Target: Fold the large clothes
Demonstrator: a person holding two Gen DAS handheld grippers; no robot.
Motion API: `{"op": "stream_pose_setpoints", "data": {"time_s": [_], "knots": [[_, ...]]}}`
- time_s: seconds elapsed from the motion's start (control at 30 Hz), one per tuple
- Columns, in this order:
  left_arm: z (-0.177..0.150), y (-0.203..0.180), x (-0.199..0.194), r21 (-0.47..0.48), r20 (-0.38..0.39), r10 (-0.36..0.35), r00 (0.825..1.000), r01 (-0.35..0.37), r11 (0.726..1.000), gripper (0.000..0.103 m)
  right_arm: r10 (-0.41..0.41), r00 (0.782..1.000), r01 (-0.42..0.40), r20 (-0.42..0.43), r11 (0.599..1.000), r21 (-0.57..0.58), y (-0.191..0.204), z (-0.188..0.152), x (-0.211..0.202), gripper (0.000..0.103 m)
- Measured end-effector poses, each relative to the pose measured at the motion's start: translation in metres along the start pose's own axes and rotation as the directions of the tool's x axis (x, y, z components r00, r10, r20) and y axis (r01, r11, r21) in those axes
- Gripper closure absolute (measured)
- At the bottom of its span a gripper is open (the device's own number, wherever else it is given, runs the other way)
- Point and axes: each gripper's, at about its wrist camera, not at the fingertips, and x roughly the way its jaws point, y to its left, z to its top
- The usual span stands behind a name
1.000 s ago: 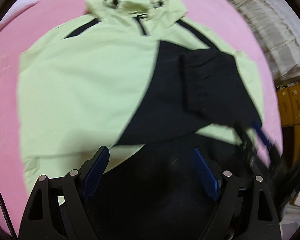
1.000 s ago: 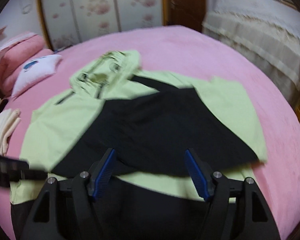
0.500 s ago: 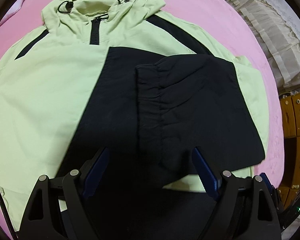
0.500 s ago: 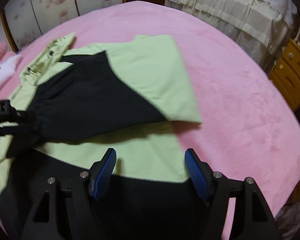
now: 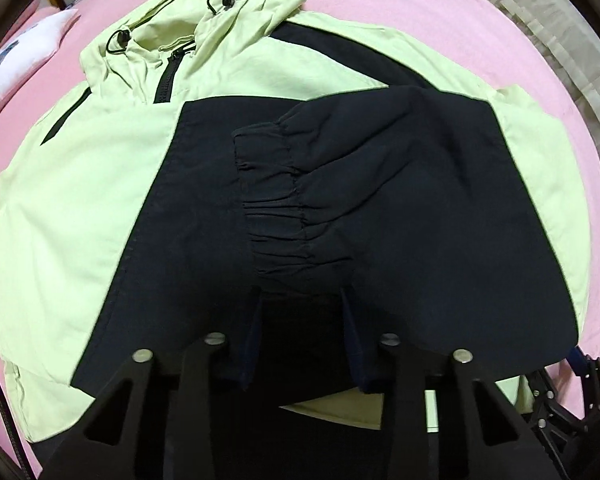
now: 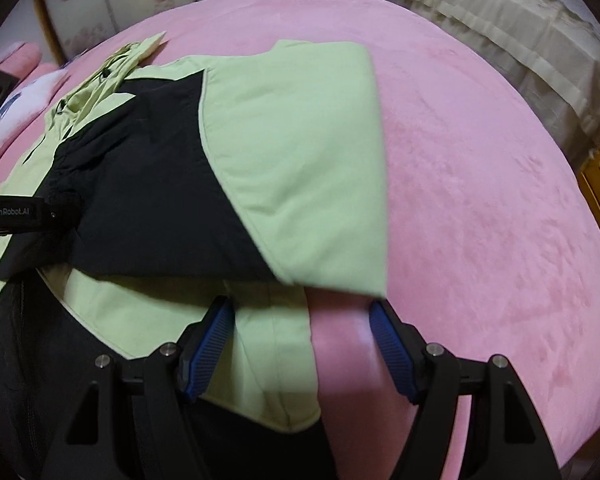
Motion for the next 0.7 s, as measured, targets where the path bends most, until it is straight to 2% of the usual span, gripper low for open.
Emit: {"op": "stream_pose_setpoints", "data": {"time_s": [0.17,0.37,0.57,0.7], "knots": [[0.010,-0.008,-0.029,-0.040,0.011,0.052,0.999,-0.051,0.998,0.072,0.027,1.000,-0.027,0.014,1.000,0.007,-0.002,0.007,0.005,0.032],[0.026,-0.015,-0.077,-0.046,0.074,0.108,0.991,-0.104,0.993,0.073,0.020,0.999,-0.019,0.032,0.999,-0.026,0.003,0.017,0.008,0.032],[0.025,0.036,-0.118,-0.085,0.117,0.164,0.979,-0.154,0.984,0.073,0.017,0.998,-0.013,0.061,0.998,-0.067,0.009,0.026,0.009,0.032],[0.028,0.062,-0.138,-0.110,0.148,0.226,0.963,-0.212,0.971,0.073,0.014,0.999,-0.011,0.049,0.997,-0.076,0.009,0.029,0.012,0.032]]}}
